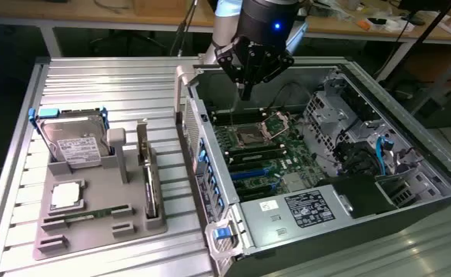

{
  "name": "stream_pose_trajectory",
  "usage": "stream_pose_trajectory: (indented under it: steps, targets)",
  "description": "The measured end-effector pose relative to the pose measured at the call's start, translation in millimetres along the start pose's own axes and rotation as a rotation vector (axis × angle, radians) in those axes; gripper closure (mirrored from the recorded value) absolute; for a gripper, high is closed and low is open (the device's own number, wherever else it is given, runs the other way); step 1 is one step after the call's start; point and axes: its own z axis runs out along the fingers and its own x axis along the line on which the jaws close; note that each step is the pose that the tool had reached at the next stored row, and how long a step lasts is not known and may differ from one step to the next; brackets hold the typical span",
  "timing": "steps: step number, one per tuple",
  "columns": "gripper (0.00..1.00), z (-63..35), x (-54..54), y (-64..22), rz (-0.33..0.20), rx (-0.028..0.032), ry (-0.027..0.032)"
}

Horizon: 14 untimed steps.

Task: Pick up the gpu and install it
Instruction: 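Reach for the gpu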

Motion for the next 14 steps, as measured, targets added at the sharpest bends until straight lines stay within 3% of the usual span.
stream_pose_trajectory:
  steps: [14]
  targets:
    - [0.89, 2.3, 0.4, -0.1, 0.000, -0.0001, -0.0001]
